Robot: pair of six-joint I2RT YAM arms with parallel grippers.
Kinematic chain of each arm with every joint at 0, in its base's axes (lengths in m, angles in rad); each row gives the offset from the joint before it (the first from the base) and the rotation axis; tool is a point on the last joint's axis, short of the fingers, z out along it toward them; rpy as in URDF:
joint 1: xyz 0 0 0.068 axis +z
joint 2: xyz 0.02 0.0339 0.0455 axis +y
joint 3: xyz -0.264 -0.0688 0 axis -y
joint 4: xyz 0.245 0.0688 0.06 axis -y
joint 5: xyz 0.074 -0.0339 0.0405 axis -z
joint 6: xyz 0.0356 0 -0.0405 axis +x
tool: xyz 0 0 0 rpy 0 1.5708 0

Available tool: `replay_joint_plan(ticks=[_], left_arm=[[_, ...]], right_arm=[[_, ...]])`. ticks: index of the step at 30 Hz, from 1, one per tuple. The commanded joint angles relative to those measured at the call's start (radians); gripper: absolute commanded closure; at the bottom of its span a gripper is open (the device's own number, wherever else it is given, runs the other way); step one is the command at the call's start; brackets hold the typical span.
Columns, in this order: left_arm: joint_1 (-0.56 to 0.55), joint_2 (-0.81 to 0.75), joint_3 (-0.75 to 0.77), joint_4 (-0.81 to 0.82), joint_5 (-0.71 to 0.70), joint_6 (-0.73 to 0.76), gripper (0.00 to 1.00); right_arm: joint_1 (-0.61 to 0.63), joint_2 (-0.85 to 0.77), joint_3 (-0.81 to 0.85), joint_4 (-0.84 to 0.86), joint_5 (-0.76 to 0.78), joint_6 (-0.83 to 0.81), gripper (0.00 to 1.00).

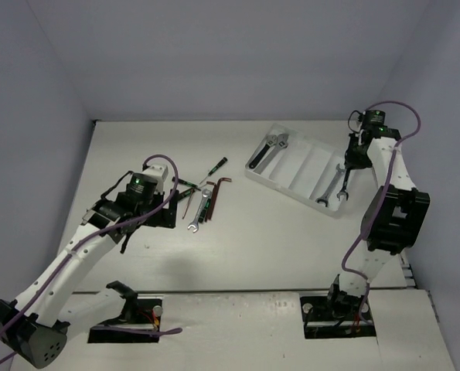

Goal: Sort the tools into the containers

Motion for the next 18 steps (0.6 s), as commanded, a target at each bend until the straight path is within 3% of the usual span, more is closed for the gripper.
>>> replay_joint_plan(ticks=[1, 7, 9, 12, 16, 18], left_arm=[[0.002, 0.044, 0.048, 0.027, -0.033, -0.050, 0.15], [0.000, 0.135, 0.064, 0.045, -0.038, -0.068, 0.15], [0.000, 0.175, 0.069, 0.068, -0.034, -0.066, 0.16], [-0.001, 0.227, 0.091, 0.083, -0.029, -0.055, 0.17], [-0.001, 0.315, 0.135, 0.089, -0.018, -0.039, 0.19], [0.000, 0.349, 0.162, 0.089, -0.011, -0.035, 0.20]], right_arm=[[-0.015, 0.091, 0.089, 0.025, -0.012, 0.039, 1.00], [-0.033, 0.178, 0.128, 0.048, -0.033, 0.069, 0.99], [-0.033, 0.195, 0.131, 0.051, -0.028, 0.072, 0.91], [-0.033, 0.204, 0.129, 0.059, -0.028, 0.073, 0.89], [-0.031, 0.206, 0.127, 0.070, -0.062, 0.085, 0.91], [-0.031, 0.210, 0.127, 0.077, -0.080, 0.101, 0.97]])
